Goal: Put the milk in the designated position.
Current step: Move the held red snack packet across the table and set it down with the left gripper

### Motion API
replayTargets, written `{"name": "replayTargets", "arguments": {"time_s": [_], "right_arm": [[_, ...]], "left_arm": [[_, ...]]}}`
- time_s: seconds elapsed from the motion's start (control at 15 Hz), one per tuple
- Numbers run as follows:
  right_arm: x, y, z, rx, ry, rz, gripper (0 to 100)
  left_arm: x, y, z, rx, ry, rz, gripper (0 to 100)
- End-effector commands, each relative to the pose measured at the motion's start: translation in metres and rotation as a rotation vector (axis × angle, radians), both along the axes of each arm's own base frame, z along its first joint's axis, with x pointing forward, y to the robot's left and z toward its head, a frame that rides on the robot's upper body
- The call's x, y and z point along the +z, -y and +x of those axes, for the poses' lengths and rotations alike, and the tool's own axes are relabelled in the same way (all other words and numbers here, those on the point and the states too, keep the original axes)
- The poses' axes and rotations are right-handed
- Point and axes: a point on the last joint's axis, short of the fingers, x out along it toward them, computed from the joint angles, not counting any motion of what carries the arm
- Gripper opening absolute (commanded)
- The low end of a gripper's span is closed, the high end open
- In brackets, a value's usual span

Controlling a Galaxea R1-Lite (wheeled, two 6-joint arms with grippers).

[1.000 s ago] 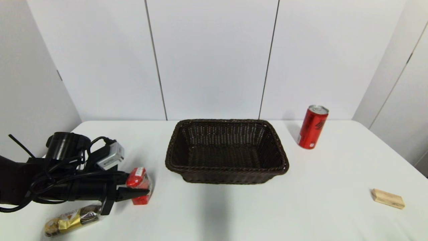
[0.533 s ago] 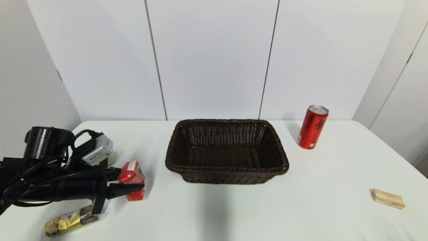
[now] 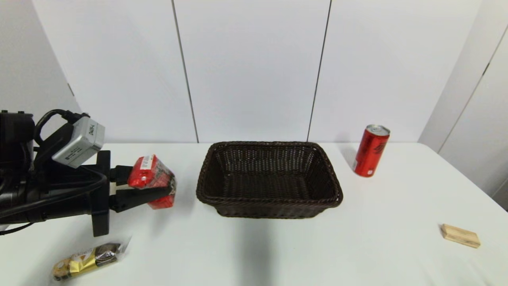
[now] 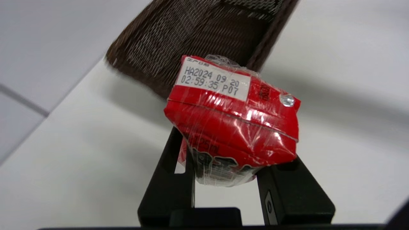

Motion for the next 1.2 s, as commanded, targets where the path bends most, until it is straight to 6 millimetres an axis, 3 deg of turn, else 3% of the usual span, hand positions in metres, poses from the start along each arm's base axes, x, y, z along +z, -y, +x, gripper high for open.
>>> {"name": "replayTargets", "arguments": {"time_s": [0.07,0.2,0.53,0.73,1.2], "right_arm": [[0.000,0.000,0.000,0.000,-0.002,0.001,100],[0.000,0.000,0.000,0.000,-0.002,0.001,100],[0.000,0.000,0.000,0.000,-0.002,0.001,100],[0.000,0.000,0.000,0.000,-0.002,0.001,100],[0.000,0.000,0.000,0.000,-0.002,0.001,100]], "left_arm": [[0.004,0.038,-0.015,-0.200,-0.022,-0.014,0],[-0.002,0.052,-0.015,-0.264,-0.056,-0.002,0],[-0.017,0.094,0.007,-0.381,-0.117,0.034,0],[-0.036,0.117,0.014,-0.439,-0.181,0.066,0],[-0.055,0.143,0.026,-0.484,-0.230,0.096,0]]}}
